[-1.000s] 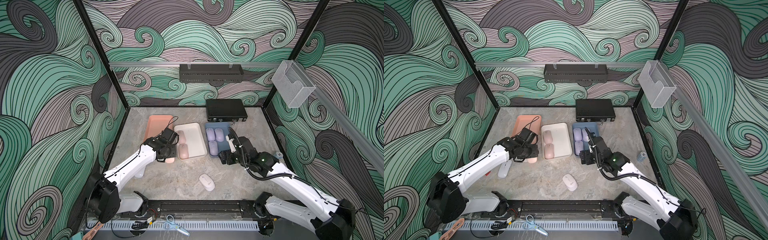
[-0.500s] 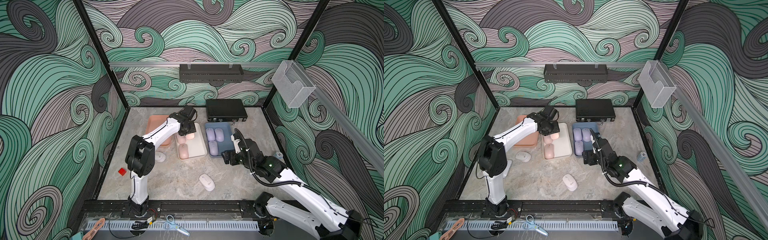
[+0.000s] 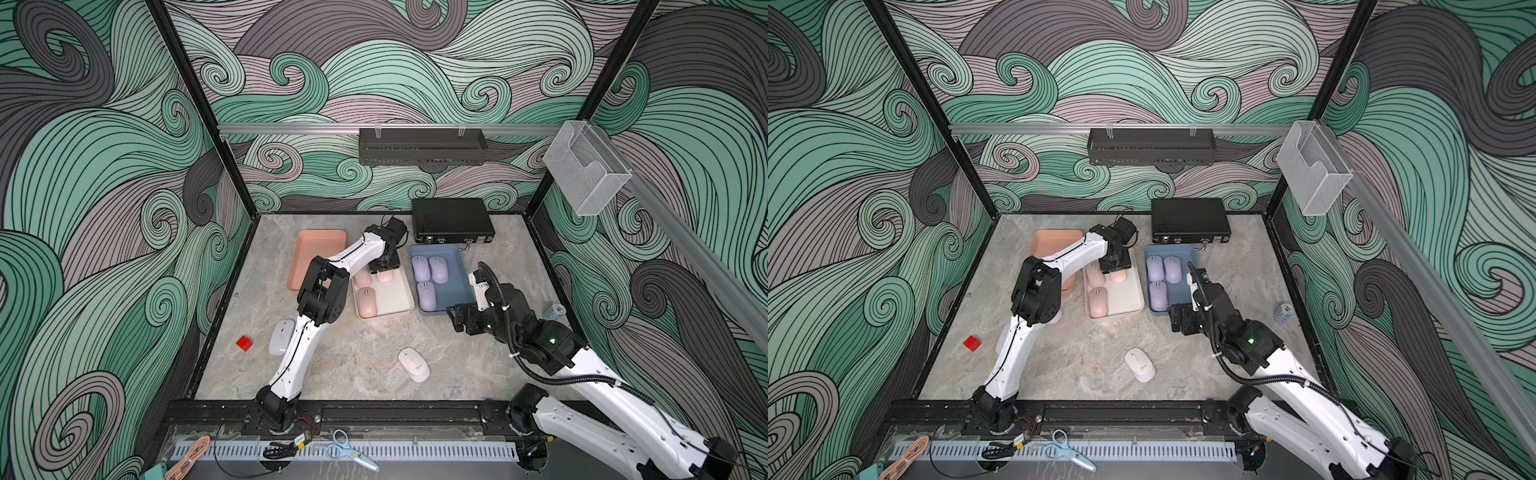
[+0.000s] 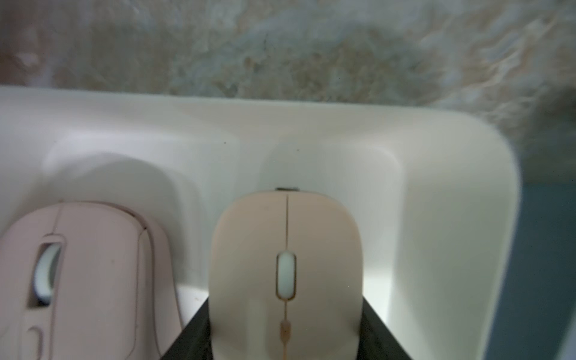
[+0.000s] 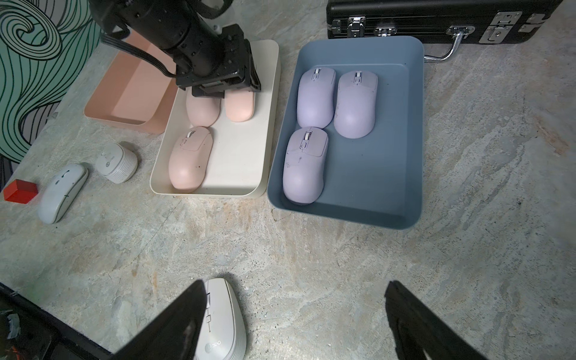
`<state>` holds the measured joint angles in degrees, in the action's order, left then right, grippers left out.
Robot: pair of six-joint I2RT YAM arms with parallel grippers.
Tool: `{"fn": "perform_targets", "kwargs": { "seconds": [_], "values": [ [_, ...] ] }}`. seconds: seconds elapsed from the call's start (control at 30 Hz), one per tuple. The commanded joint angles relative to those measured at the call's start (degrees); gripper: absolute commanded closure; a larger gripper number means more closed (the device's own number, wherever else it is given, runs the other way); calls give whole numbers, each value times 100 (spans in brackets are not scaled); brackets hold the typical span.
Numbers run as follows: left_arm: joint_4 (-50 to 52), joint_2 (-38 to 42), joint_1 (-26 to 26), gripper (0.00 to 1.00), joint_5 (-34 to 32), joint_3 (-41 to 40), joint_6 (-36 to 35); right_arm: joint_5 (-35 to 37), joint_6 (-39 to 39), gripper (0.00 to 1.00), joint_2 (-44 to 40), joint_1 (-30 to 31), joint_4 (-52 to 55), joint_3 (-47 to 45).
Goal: Place the mice by color into the storage box
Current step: Place the mouse in the storage box, then move the storage box to the center of the board.
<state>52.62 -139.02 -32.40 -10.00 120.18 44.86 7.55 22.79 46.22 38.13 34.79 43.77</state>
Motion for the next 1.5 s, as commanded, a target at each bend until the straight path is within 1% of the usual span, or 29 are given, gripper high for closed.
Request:
{"fn": "perform_targets", "kwargs": {
  "seconds": [0.0, 0.1, 0.3, 0.4, 0.53, 0.6, 0.67, 0.73, 0.77, 0.8, 0.83, 0.9, 0.97, 1.03, 1.07, 1.1, 1.13, 1.17, 1.23, 1.33, 1.4, 1.43, 1.47],
  "values": [
    [401, -123, -38, 47, -223, 308, 14, 75, -7, 11, -108, 14, 103, -120],
    [491, -185, -42, 45, -211, 371, 14, 91, -2, 10, -83, 18, 94, -115],
    [622, -93, -38, 35, 12, 450, -125, 116, -22, 10, -59, 17, 151, -31],
    [713, 116, -38, 32, 112, 488, -151, 162, -32, 9, -44, 15, 190, 44],
    [742, 572, -47, 32, 232, 389, -277, 229, -43, 11, 40, 15, 334, 226],
    [733, 926, -47, 33, 287, 268, -416, 179, -51, 14, 116, 11, 328, 283],
    [676, 1340, -39, 33, 175, 52, -582, 106, -65, 20, 303, 14, 335, 370],
    [832, 1809, 25, 33, -303, -204, -720, -66, -106, 33, 588, 19, 354, 491],
    [915, 2024, 83, 33, -543, -357, -784, -160, -128, 38, 711, 21, 370, 561],
    [949, 2302, 190, 33, -750, -660, -836, -243, -146, 46, 845, 21, 392, 632],
    [924, 2616, 358, 33, -805, -1049, -855, -310, -151, 53, 964, 27, 391, 687],
    [771, 3223, 814, 33, -525, -1926, -812, -405, -168, 64, 1147, 34, 324, 758],
    [438, 3959, 1335, 33, -181, -2899, -720, -447, -202, 72, 1311, 50, 253, 828],
    [59, 4618, 1845, 33, 47, -3855, -720, -465, -248, 72, 1515, 62, 120, 883],
    [-112, 4847, 1997, 32, 104, -4200, -753, -495, -292, 70, 1637, 63, 47, 924],
    [-351, 5025, 2133, 32, 165, -4531, -940, -576, -410, 63, 1833, 57, -14, 988],
    [-464, 5170, 2205, 32, 174, -4716, -1086, -607, -578, 54, 2102, 56, 12, 1132],
    [-457, 5216, 2253, 31, 154, -4786, -1148, -543, -690, 51, 2379, 42, 114, 1328],
    [-285, 5120, 2323, 31, 145, -4745, -1257, -457, -834, 52, 3116, 3, 415, 1868],
    [-88, 4700, 2376, 32, 435, -4445, -1578, -495, -881, 61, 3921, -83, 221, 2346],
    [107, 4219, 2451, 34, 626, -4095, -1544, -577, -1001, 68, 4551, -152, 163, 2823],
    [118, 4047, 2486, 36, 672, -3991, -1521, -587, -1055, 70, 4846, -159, 252, 3090],
    [75, 3849, 2531, 37, 726, -3911, -1484, -612, -1118, 74, 5191, -169, 331, 3386]
  ]
}}
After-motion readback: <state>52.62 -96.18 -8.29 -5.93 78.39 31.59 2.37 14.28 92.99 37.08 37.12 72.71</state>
